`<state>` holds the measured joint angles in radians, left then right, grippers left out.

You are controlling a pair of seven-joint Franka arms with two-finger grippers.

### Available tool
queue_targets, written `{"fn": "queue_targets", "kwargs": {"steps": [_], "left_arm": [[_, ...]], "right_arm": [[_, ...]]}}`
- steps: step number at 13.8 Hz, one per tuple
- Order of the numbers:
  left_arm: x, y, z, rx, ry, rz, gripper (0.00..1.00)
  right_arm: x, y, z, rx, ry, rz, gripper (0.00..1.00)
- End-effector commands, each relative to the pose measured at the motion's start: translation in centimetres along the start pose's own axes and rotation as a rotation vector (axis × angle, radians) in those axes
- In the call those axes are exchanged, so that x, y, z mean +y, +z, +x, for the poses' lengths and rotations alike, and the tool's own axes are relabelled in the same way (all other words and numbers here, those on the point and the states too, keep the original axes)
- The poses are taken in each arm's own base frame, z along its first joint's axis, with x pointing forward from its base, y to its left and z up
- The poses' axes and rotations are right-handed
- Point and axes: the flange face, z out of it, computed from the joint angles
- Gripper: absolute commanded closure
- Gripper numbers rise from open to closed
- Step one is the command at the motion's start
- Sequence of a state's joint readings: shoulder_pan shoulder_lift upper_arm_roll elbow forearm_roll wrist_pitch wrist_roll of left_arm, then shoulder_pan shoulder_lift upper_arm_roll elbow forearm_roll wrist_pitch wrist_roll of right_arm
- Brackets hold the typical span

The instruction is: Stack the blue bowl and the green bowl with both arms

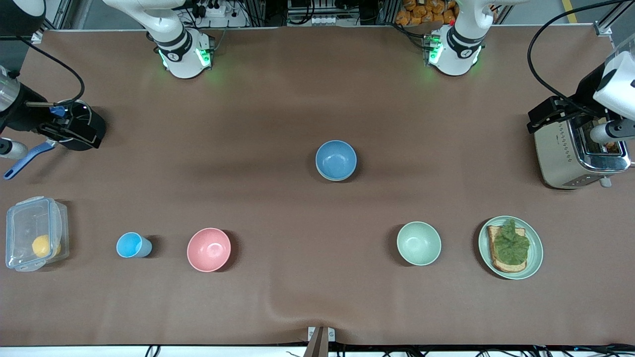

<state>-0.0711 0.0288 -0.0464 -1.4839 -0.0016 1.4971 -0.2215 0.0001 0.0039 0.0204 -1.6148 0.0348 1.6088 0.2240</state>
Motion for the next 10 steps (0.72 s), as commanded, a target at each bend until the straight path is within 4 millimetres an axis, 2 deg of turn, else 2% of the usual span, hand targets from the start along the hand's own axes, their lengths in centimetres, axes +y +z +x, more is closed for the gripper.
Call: {"fn": "queue_targets", "kwargs": {"steps": [1, 10], "left_arm": [[-0.32, -0.35, -0.81, 0.016, -0.005, -0.021, 0.0], [-0.48, -0.72, -0.91, 0.02, 0.002, -0.009, 0.0]], "right_arm": [[-0.26, -0.57, -0.46, 0.007, -0.011, -0.022, 0.0], [0.46, -0.61, -0.42, 0.002, -0.011, -0.026, 0.0]]}}
